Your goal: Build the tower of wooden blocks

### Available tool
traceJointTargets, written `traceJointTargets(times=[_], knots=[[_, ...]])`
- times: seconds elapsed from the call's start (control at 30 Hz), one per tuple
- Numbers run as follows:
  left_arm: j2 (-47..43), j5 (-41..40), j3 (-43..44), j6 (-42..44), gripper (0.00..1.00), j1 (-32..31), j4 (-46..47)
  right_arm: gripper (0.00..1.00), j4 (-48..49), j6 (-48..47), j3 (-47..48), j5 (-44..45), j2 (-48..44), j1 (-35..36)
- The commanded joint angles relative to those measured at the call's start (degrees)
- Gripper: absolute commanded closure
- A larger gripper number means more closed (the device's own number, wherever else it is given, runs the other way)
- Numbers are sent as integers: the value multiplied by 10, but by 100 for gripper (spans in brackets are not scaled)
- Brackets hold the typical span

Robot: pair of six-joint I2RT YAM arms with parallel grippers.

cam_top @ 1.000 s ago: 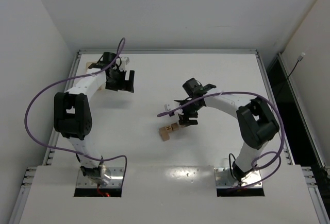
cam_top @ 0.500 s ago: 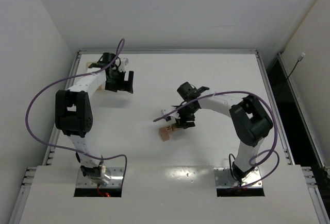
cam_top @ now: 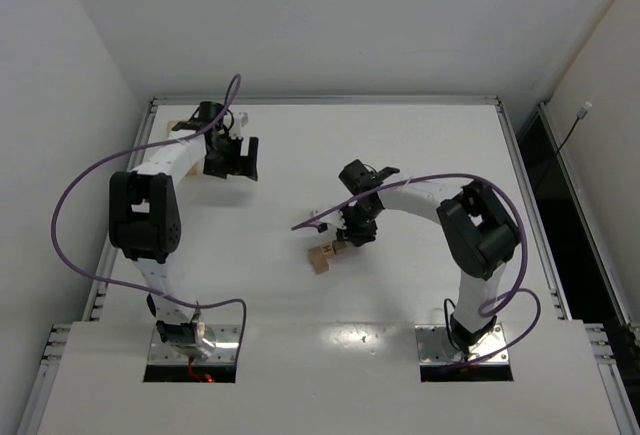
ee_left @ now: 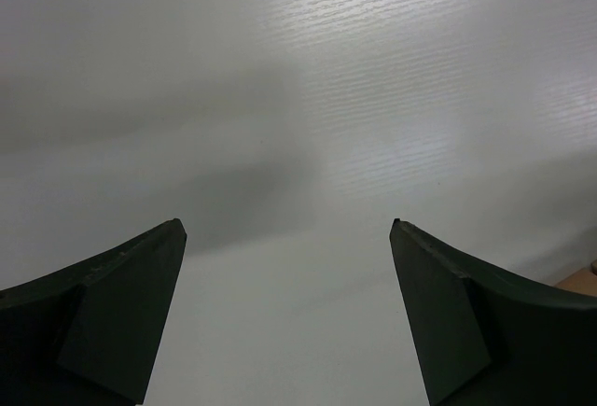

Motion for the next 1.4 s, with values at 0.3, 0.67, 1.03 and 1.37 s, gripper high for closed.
traceJointTargets(times=[0.3, 0.67, 1.03, 1.37], knots=[[-41, -30, -36, -77, 17, 7, 49, 100, 38, 568, 159, 106, -24, -7], [-47, -71, -49, -104, 14, 12, 55, 100, -47, 921, 281, 271, 97, 30], [-47, -65, -60, -104, 14, 12, 61, 100, -40, 987, 264, 290, 131, 24], [-32, -54, -54, -93, 14, 17, 61, 100, 39, 1014, 215, 275, 113, 13]])
